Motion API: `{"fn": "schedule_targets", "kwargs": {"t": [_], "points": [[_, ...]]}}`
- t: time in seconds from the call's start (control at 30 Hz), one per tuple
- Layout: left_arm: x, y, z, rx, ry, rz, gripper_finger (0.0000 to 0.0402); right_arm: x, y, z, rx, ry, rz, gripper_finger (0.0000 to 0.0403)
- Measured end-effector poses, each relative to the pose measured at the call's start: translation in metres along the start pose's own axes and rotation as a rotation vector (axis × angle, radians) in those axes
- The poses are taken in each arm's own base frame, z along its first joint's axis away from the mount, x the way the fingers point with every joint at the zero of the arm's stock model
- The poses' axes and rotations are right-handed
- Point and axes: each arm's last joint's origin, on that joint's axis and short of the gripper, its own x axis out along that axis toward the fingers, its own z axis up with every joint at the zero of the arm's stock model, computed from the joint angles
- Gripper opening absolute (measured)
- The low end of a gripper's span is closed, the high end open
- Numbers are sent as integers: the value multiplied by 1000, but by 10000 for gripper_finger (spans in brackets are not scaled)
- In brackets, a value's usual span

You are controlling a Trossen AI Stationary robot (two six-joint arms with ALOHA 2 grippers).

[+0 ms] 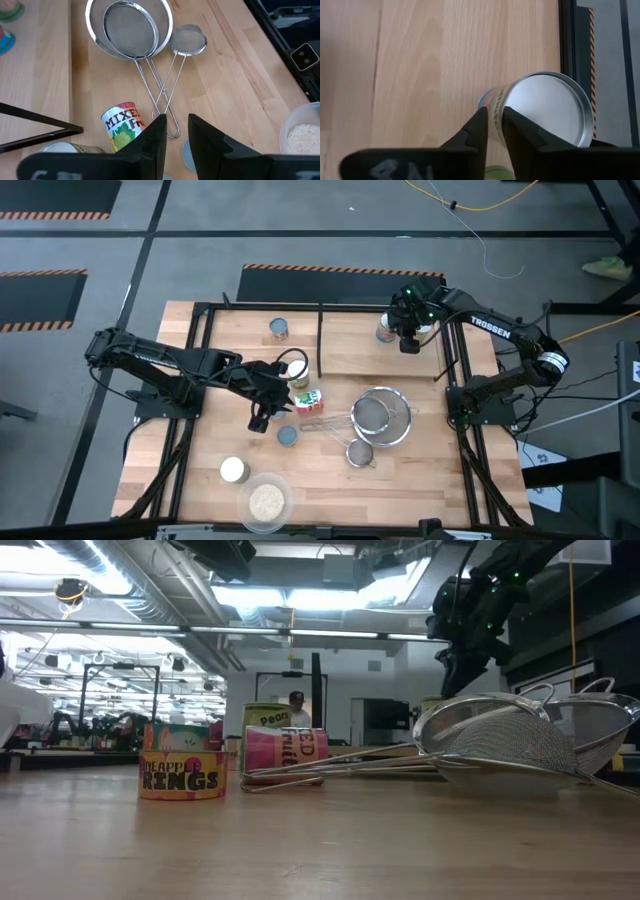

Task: Pick and place cans onto a shelf
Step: Put the canned tomatoes on the shelf, then put the canned pears on the shelf

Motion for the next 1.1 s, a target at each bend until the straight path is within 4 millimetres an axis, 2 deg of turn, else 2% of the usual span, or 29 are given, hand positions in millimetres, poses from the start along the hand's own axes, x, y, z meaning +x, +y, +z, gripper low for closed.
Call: {"fn": "schedule_targets", "kwargs": {"t": [0.2,0.53,0.87,1.1], "points": [[0,0,0,0,0,0,72,0,0,0,1,2,1,99],[0,0,0,-1,0,0,72,-3,-1,2,0,2,2,104],[0,0,0,-2,0,0,72,-41,-10,23,-24,-101,-90,104],[0,1,1,-2,-5,18,72,-60,3,41,-20,-278,11,104]]}}
